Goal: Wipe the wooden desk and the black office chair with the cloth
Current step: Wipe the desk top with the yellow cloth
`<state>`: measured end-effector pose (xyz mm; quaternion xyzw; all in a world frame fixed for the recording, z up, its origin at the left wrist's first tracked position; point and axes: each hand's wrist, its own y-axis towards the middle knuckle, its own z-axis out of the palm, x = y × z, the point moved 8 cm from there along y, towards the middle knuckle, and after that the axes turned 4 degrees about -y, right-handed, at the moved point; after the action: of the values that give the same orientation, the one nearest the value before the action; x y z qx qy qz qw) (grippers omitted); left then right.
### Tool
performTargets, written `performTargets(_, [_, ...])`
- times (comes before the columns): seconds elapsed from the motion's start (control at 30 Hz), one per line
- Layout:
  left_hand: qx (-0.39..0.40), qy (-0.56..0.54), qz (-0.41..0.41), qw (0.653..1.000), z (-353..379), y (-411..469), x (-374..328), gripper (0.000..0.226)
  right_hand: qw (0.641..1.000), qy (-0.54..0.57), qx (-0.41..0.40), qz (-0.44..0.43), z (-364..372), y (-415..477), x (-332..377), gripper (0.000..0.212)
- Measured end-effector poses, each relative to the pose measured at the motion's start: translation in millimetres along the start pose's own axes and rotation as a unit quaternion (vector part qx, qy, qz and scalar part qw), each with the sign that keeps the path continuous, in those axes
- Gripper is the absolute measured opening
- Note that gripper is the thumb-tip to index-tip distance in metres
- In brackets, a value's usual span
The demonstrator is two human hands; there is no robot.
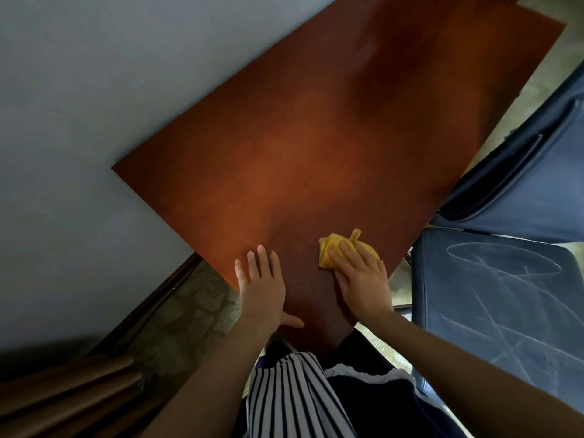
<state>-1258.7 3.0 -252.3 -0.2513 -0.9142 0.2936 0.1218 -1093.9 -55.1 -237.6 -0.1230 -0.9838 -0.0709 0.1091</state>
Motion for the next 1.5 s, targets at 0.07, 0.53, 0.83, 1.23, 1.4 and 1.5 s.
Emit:
performTargets(0.07, [-0.001,-0.003,-0.002,1.0,0,0,2,0.144,0.996,0.013,-0.007,-0.084,3,-11,19,0.037])
performTargets(0.53, [0.002,0.025,-0.028,0.999,-3,-3,2,0.146,0.924,0.034,0.015,-0.381,2,40,-28,0.031])
performTargets(0.83, [0.033,0.006,-0.063,0.997,1,-2,-1,0.145,0.991,0.026,0.026,-0.127,-21,197,-102,0.03])
performTargets(1.23, [0.064,-0.008,-0.081,0.995,-1,-2,-4,0.129,0.996,0.075,0.047,0.005,9,176,-70,0.034])
performTargets(1.4, [0.046,0.014,-0.063,0.997,-1,-1,-4,0.144,0.995,0.078,0.034,-0.046,2,95,-55,0.039])
performTargets(1.5, [0.015,0.029,-0.045,0.998,-5,-3,-5,0.147,0.996,0.085,0.017,-0.014,-5,53,-52,0.034])
